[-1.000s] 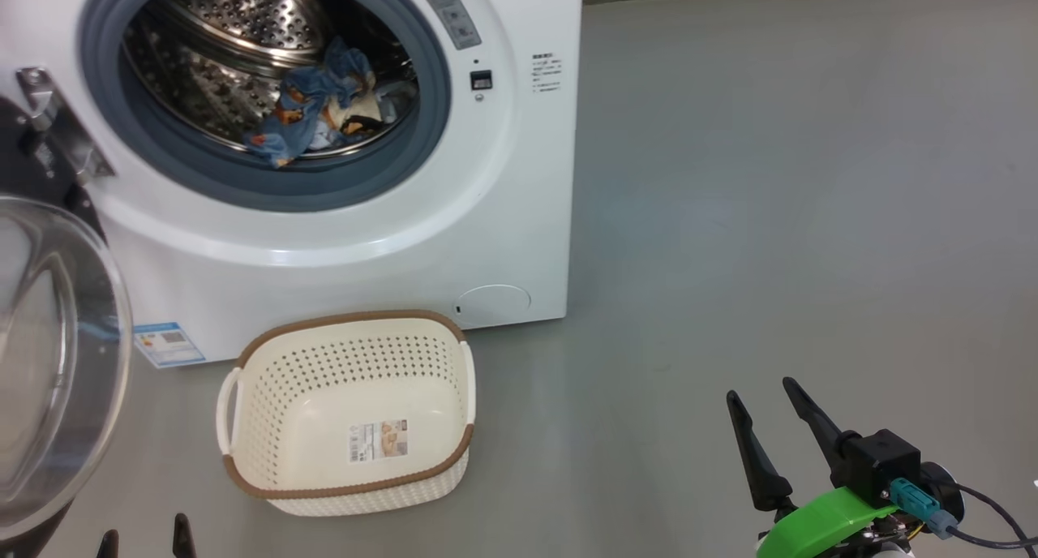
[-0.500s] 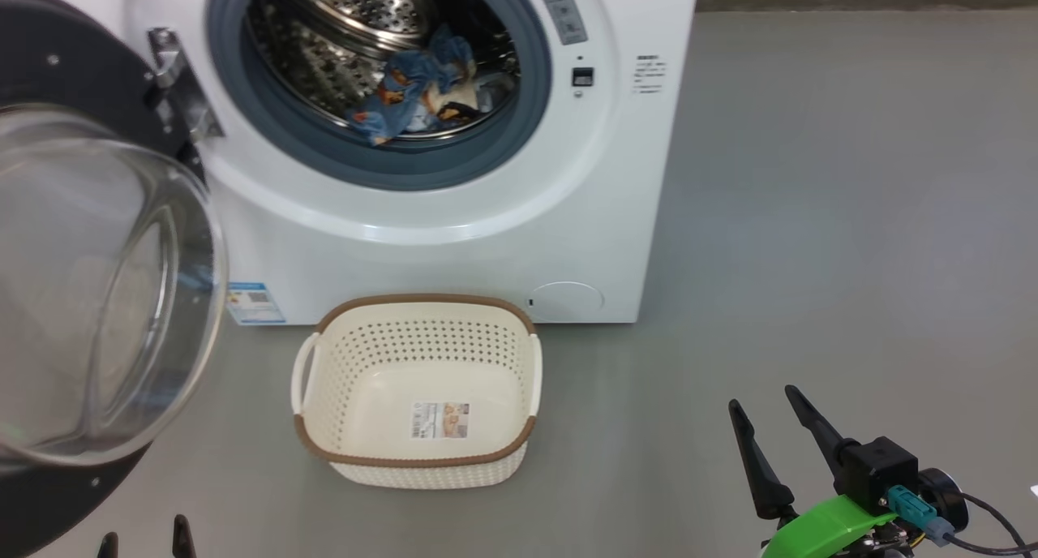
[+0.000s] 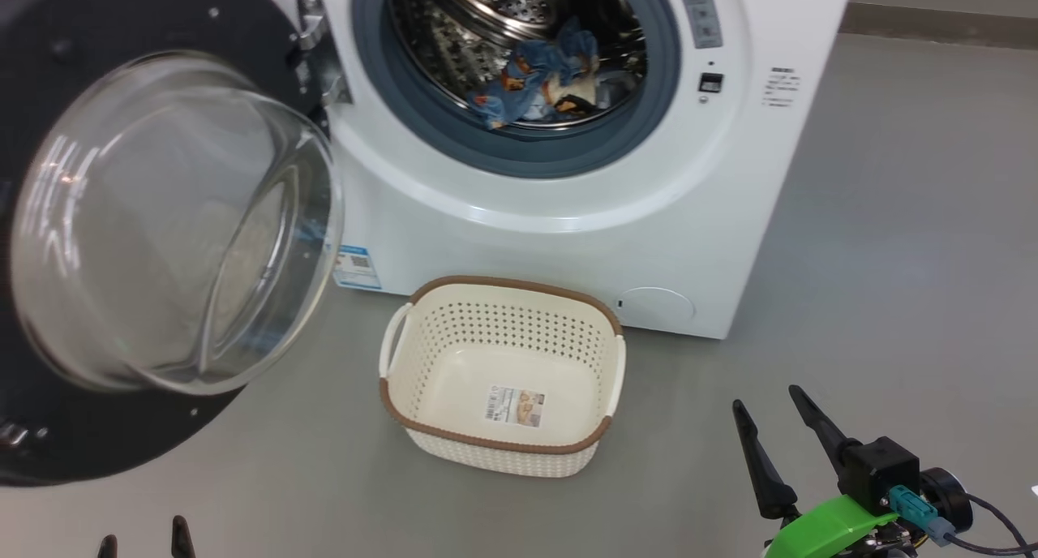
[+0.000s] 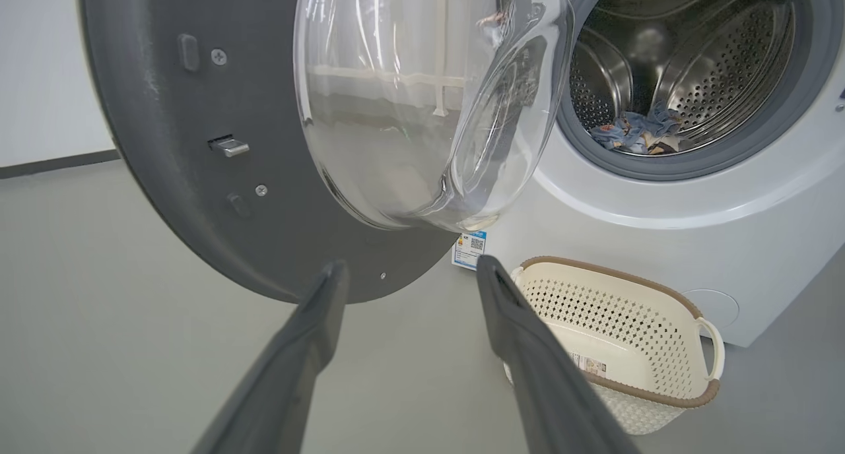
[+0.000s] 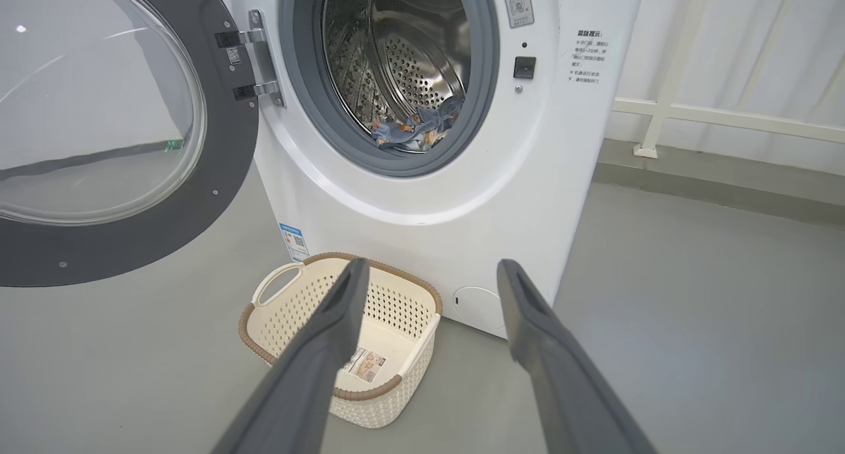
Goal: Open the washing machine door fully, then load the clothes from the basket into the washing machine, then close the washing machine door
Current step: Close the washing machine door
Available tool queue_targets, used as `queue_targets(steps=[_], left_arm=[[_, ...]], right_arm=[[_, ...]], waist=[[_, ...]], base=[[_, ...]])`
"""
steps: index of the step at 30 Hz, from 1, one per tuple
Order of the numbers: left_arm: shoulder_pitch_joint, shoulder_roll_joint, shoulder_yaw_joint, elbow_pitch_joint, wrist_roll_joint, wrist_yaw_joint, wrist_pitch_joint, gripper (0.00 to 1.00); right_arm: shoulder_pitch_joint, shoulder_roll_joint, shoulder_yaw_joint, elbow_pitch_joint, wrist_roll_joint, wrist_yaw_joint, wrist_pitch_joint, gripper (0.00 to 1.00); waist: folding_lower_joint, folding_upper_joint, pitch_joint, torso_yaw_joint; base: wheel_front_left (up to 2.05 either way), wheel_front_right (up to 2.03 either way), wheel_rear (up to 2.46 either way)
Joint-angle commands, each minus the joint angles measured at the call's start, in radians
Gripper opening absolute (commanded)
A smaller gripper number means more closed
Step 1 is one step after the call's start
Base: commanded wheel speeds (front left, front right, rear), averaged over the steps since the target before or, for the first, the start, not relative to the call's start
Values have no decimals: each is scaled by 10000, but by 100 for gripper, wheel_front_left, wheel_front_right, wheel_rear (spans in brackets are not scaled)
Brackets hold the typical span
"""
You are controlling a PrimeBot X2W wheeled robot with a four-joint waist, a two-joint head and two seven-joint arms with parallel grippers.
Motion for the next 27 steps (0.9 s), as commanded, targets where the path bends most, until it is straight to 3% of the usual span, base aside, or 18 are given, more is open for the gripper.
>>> queue_targets(steps=[1, 16, 27], left_arm=[[-222, 116, 279, -209, -67, 121, -122, 100], [22, 116, 184, -306, -229, 487, -122, 100], [254, 116, 138, -535, -469, 903, -122, 100]], right_arm=[[-86, 17, 194, -250, -128, 16, -120, 100], [-39, 17, 223, -212, -222, 16, -120, 100], [-221, 17, 513, -106, -300, 16, -120, 100]], waist=[[0, 0, 21, 531], [0, 0, -90, 1873], [0, 0, 6, 2015]], base=[[0, 0, 0], [0, 0, 0], [0, 0, 0]])
